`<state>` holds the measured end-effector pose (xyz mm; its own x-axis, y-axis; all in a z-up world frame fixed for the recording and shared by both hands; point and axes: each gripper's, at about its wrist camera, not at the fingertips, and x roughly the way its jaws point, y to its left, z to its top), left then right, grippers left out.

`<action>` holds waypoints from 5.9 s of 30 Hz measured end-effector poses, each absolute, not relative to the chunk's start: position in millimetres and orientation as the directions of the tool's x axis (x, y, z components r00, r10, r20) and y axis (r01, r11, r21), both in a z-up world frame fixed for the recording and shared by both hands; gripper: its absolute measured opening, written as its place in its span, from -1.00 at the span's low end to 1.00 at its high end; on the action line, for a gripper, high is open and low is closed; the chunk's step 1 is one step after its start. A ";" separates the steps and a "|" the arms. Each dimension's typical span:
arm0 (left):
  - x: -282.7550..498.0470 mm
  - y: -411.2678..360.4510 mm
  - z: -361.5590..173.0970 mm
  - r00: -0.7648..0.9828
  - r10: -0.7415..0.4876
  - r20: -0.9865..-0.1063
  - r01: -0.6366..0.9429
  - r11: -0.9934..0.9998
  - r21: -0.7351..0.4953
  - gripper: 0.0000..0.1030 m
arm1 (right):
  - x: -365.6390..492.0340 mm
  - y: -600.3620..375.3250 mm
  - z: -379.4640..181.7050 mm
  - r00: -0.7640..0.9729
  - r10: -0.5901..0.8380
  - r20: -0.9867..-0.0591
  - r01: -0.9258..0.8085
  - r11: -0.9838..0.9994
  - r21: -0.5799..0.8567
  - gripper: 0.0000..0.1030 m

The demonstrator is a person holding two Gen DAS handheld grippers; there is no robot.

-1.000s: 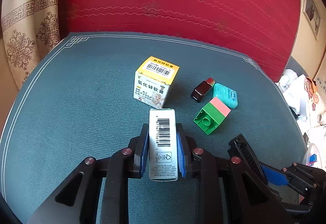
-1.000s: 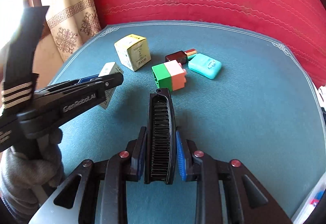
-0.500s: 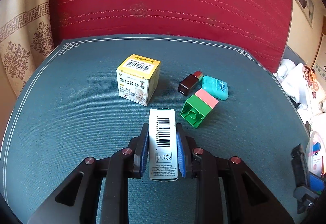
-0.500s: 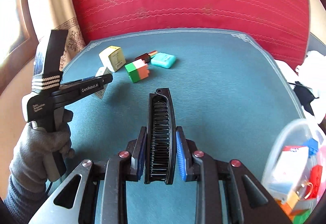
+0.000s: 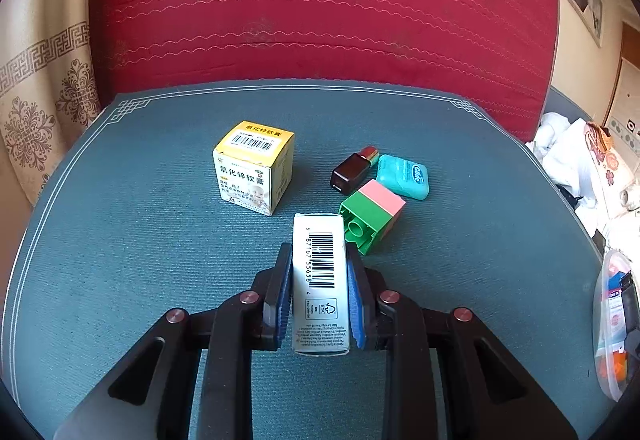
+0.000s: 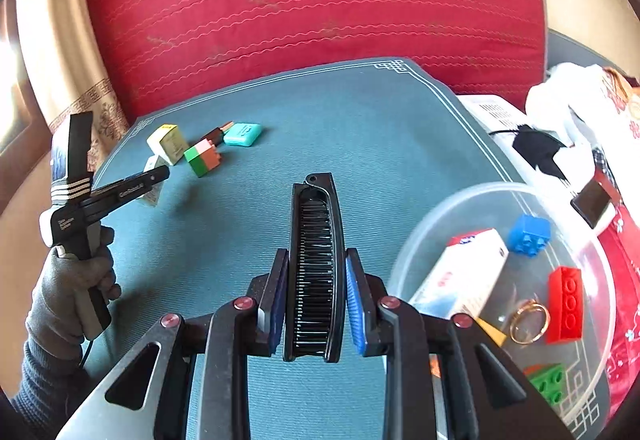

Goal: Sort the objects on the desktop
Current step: 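Carry the comb and white box to the clear bowl and open both tools, then withdraw both open tools from the bowl back over the table, then grasp the yellow-white ointment box with the left tool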

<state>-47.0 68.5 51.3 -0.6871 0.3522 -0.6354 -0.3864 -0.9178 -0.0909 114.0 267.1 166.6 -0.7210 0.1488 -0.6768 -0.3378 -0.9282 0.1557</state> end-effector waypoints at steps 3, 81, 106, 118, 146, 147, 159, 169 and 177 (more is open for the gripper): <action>-44.2 71.3 54.3 -0.699 0.345 -0.627 -0.389 -0.918 -0.072 -0.49 | 122.4 275.2 171.4 -0.727 0.160 -0.667 -0.349 -0.924 0.158 -0.43; 79.8 223.7 112.4 -0.408 0.652 -0.639 -0.775 -0.618 -0.135 0.13 | 174.8 362.2 184.0 -0.748 0.227 -0.624 -0.482 -0.832 0.275 0.26; -17.2 75.1 103.2 -0.604 0.481 -0.636 -0.525 -0.840 -0.137 0.13 | 56.9 260.9 169.7 -0.748 0.042 -0.662 -0.249 -0.943 0.221 0.33; -71.0 50.6 85.7 -0.647 0.376 -0.664 -0.396 -0.909 -0.128 0.13 | 26.8 250.4 160.9 -0.748 0.005 -0.664 -0.225 -0.942 0.247 0.33; -159.1 67.5 45.8 -0.668 0.284 -0.688 -0.323 -0.943 -0.077 0.13 | -35.6 233.8 145.6 -0.732 -0.049 -0.680 -0.181 -0.948 0.263 0.33; -160.0 68.1 45.1 -0.666 0.287 -0.689 -0.322 -0.943 -0.083 0.13 | -38.1 232.5 144.9 -0.731 -0.050 -0.681 -0.178 -0.949 0.261 0.33; -156.9 53.3 46.0 -0.677 0.307 -0.669 -0.288 -0.947 -0.143 0.13 | -71.7 228.0 130.6 -0.730 -0.056 -0.681 -0.157 -0.956 0.246 0.33; -161.3 52.1 41.6 -0.646 0.340 -0.684 -0.296 -0.937 -0.186 0.13 | -107.2 212.1 128.0 -0.721 -0.076 -0.689 -0.103 -0.971 0.214 0.33; -159.6 46.9 44.5 -0.680 0.295 -0.672 -0.254 -0.954 -0.161 0.00 | -122.6 207.2 120.1 -0.704 -0.075 -0.706 -0.103 -0.973 0.206 0.33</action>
<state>-159.6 46.9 44.5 -0.6797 0.2946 -0.6717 -0.2540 -0.9537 -0.1613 -122.6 207.2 120.1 -0.7038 -0.0747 -0.7065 -0.1032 -0.9732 0.2057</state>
